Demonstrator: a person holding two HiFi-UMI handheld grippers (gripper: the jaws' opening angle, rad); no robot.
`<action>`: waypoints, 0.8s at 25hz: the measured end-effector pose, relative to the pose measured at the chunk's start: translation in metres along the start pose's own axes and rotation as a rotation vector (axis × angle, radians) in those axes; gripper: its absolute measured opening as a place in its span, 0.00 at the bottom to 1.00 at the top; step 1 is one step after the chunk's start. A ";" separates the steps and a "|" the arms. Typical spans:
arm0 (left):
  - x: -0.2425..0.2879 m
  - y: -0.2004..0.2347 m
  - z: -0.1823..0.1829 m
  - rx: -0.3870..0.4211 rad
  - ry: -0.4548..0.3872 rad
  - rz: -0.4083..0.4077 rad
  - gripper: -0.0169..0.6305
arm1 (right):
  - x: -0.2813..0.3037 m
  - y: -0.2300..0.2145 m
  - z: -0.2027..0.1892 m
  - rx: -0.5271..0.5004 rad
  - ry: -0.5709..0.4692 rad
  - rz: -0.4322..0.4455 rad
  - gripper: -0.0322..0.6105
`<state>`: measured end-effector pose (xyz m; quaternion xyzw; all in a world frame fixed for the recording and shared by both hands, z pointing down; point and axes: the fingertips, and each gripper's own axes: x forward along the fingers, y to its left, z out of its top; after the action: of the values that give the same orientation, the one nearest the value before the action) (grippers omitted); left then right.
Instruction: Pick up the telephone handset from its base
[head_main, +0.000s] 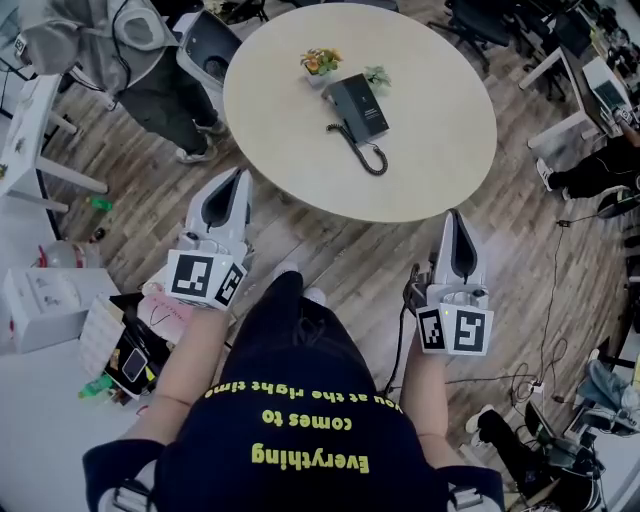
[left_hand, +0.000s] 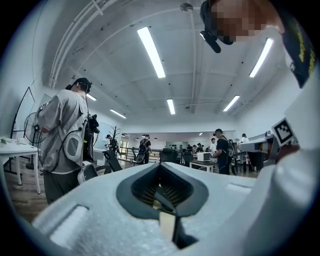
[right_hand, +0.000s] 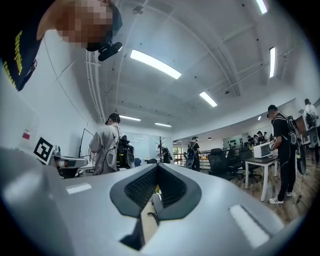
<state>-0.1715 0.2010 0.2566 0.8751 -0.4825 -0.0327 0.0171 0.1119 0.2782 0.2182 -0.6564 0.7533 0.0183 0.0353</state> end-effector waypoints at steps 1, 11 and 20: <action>0.001 0.000 0.000 -0.002 0.001 0.000 0.03 | 0.001 -0.001 -0.001 0.004 0.004 -0.001 0.07; 0.008 0.000 0.002 -0.016 0.032 0.002 0.29 | 0.009 0.002 -0.003 0.056 0.026 0.032 0.27; 0.025 0.012 0.000 -0.033 0.058 -0.020 0.48 | 0.034 0.003 -0.009 0.055 0.047 0.028 0.48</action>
<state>-0.1679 0.1736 0.2560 0.8800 -0.4726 -0.0153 0.0450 0.1039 0.2444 0.2244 -0.6448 0.7633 -0.0176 0.0354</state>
